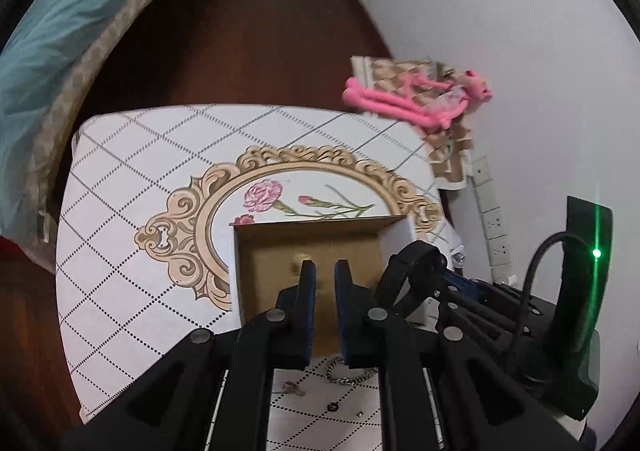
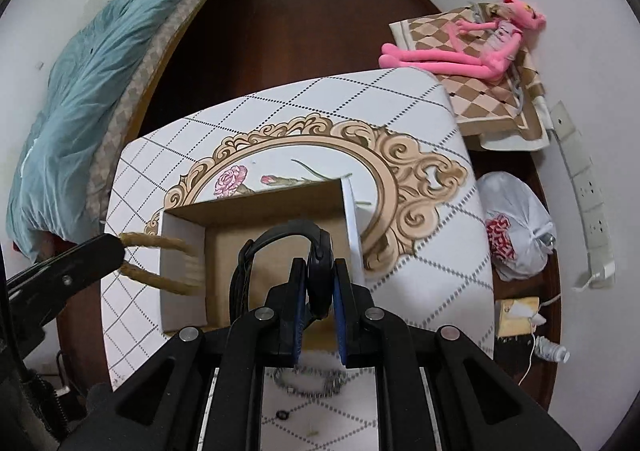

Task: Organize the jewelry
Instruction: 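Carry both items into the cardboard box and open both tools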

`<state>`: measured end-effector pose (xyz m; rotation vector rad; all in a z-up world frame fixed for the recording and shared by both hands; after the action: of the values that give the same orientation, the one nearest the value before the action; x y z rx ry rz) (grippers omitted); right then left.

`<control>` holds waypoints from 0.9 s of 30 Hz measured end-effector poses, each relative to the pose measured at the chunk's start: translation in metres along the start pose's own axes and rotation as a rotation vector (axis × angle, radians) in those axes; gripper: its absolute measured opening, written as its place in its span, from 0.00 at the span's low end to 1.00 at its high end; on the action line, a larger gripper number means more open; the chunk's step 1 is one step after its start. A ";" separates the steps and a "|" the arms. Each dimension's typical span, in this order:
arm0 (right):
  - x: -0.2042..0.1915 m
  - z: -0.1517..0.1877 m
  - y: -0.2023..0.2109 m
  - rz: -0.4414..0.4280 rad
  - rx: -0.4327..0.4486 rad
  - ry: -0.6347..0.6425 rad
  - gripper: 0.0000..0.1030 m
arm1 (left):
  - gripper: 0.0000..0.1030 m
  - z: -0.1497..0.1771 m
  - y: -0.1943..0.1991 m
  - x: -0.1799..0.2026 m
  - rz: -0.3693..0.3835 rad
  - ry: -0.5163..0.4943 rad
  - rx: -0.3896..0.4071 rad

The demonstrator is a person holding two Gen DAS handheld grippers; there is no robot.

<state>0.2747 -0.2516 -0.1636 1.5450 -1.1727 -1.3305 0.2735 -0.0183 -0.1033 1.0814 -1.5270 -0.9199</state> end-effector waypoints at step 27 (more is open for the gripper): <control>-0.005 0.044 -0.016 0.249 0.020 0.040 0.90 | 1.00 0.043 -0.016 -0.044 -0.343 0.047 0.127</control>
<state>0.2331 -0.2418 -0.1840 1.3813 -1.3091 -1.1218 0.2388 0.0199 -0.1403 1.4787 -1.3996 -1.0291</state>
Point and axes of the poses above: each gripper's, at about its wrist camera, not at the fingertips, and y roughly against the way its jaws point, x to its right, z to its underside, the point moved 1 cm from there along -y, roughly the way its jaws point, and after that the axes turned 6 degrees about -x, right-handed, at the moved point
